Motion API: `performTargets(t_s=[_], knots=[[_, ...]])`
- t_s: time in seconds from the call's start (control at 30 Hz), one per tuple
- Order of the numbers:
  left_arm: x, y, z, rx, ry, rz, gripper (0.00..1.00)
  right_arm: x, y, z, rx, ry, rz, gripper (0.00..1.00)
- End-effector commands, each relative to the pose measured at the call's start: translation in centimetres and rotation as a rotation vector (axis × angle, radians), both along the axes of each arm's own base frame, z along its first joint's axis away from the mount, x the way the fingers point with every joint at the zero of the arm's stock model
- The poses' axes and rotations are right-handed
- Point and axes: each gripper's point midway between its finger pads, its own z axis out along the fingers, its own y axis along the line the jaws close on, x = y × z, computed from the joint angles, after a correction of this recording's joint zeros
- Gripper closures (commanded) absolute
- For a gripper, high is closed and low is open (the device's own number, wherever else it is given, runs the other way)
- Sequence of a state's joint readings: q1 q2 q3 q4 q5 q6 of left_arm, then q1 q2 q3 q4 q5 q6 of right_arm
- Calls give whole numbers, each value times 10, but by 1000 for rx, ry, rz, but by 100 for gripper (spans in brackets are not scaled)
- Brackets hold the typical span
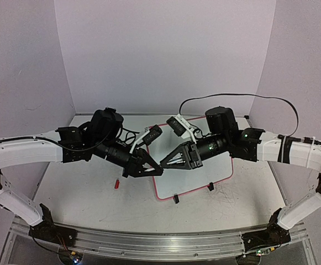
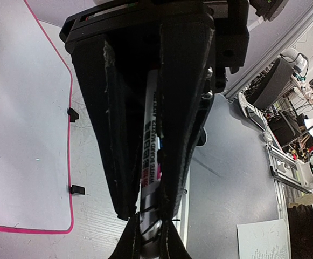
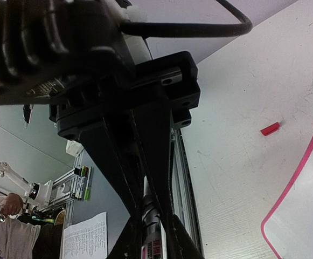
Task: Write a sentence on the whiteboard
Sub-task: Pass from the left arm to the right, then adjust the whiteboard at the center of the board.
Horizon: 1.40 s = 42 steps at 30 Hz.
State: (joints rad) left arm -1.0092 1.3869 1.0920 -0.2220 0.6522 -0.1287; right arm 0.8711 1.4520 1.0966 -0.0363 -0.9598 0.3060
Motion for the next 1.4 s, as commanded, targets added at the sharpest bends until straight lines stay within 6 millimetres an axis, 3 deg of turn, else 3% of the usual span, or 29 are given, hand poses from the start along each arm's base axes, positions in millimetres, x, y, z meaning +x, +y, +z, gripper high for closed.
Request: performTargets(t_s=[0.0, 0.1, 0.27, 0.47, 0.53, 0.7, 0.93, 1.17, 1.37], knots=[[0, -2, 30, -64, -51, -12, 100, -2, 3, 0, 5, -12, 20, 90], [0, -2, 30, -64, -51, -13, 100, -1, 3, -1, 2, -11, 18, 100], [5, -2, 29, -56, -59, 19, 98, 5, 3, 4, 3, -31, -23, 100], [22, 6, 34, -51, -73, 151, 39, 36, -13, 8, -35, -135, -254, 100], [27, 9, 38, -66, -73, 201, 29, 46, -25, 12, -46, -183, -355, 100], [43, 24, 50, -124, -64, 362, 17, 71, -73, 39, -43, -338, -638, 100], [88, 51, 31, -107, -17, 702, 12, 80, -130, 65, -24, -482, -875, 100], [123, 71, -3, -79, 88, 950, 12, 80, -144, 68, -40, -489, -925, 100], [131, 78, -16, -143, 180, 968, 11, 84, -160, 67, -59, -467, -1011, 100]])
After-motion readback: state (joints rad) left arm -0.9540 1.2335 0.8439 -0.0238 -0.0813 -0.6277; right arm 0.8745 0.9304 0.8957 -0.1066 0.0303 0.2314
